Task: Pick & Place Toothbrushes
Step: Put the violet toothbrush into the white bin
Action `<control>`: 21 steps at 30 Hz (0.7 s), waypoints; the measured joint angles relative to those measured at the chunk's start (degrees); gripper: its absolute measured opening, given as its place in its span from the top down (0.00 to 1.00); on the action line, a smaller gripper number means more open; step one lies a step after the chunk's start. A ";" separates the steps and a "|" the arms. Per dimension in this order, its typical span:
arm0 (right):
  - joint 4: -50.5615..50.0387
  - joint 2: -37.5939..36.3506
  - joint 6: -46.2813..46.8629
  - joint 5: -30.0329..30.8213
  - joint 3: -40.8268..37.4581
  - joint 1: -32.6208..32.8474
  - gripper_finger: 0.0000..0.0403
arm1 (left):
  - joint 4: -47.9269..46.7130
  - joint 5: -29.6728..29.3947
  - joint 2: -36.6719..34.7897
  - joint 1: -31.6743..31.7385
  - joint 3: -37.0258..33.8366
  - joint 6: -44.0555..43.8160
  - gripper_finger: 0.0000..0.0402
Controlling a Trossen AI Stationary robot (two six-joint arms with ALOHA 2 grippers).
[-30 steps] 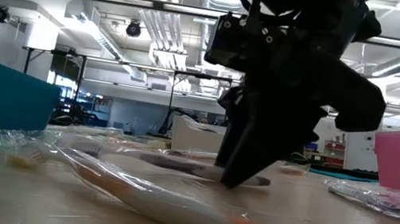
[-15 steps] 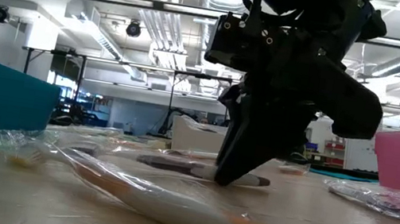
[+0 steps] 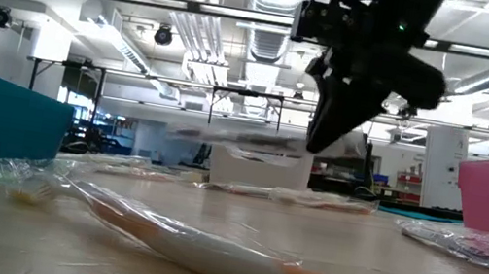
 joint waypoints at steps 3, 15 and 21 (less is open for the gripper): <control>-1.44 -3.72 -2.87 0.31 -0.33 -3.35 0.96 | -0.15 0.00 0.00 0.00 -0.02 -0.02 0.59; -0.56 -13.15 -18.06 0.07 -0.64 -19.66 0.96 | -0.83 0.00 0.00 0.08 -0.02 -0.11 0.59; 3.13 -12.61 -22.53 -3.41 -0.64 -28.58 0.96 | -0.83 -0.04 0.00 0.59 -0.02 -0.07 0.59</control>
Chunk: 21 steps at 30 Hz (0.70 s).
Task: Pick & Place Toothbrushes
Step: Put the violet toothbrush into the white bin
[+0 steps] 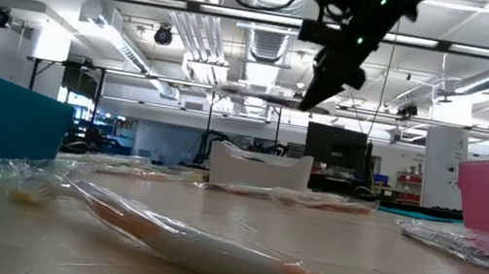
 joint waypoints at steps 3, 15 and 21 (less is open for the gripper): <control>2.22 0.29 1.19 -4.14 -0.13 -4.90 0.96 | 0.00 0.00 0.00 0.13 0.00 0.02 0.59; 10.77 7.52 3.04 -8.73 -0.26 -15.41 0.96 | -0.02 0.00 0.00 0.65 0.00 0.09 0.59; 12.42 11.68 4.47 -8.83 -0.27 -17.07 0.96 | -0.11 0.02 0.00 0.67 0.00 0.09 0.59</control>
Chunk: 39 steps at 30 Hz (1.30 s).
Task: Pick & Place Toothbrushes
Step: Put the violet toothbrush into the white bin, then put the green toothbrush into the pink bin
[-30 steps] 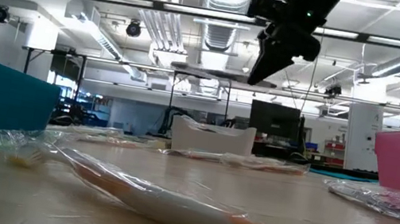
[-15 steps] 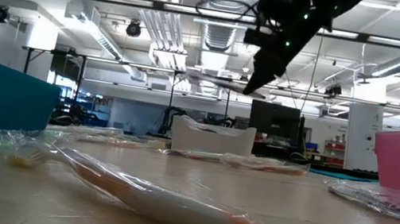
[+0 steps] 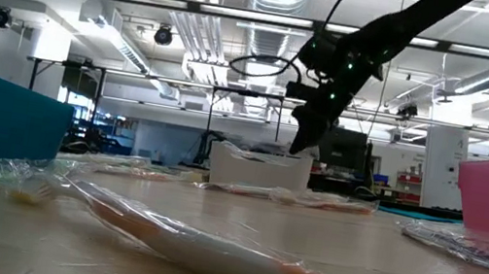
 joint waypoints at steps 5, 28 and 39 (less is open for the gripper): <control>1.24 1.79 -0.04 0.03 0.17 -0.43 0.96 | -0.13 -0.01 0.00 0.10 0.00 0.31 0.59; -1.06 3.74 4.10 -3.41 3.20 -0.49 0.64 | -0.92 0.00 0.00 0.57 0.00 0.24 0.59; -21.43 3.63 4.08 -5.85 14.27 -0.04 0.47 | -0.92 0.00 0.00 0.57 0.00 0.19 0.59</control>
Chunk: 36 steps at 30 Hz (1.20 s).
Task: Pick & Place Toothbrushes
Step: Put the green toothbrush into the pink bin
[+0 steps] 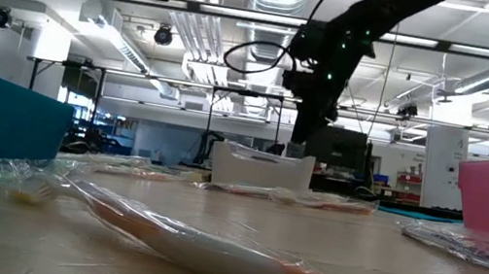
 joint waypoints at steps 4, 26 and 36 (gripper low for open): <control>-8.35 -1.47 -1.20 -1.72 3.76 0.99 0.47 | -0.02 0.00 0.00 0.00 0.00 -0.01 0.59; -20.13 -19.52 -0.54 -1.95 3.11 5.42 0.67 | -0.24 0.00 0.00 0.06 0.00 0.01 0.59; -16.23 -19.84 -0.90 -1.98 -1.86 7.42 0.75 | -0.15 -0.02 0.00 0.13 0.00 -0.18 0.59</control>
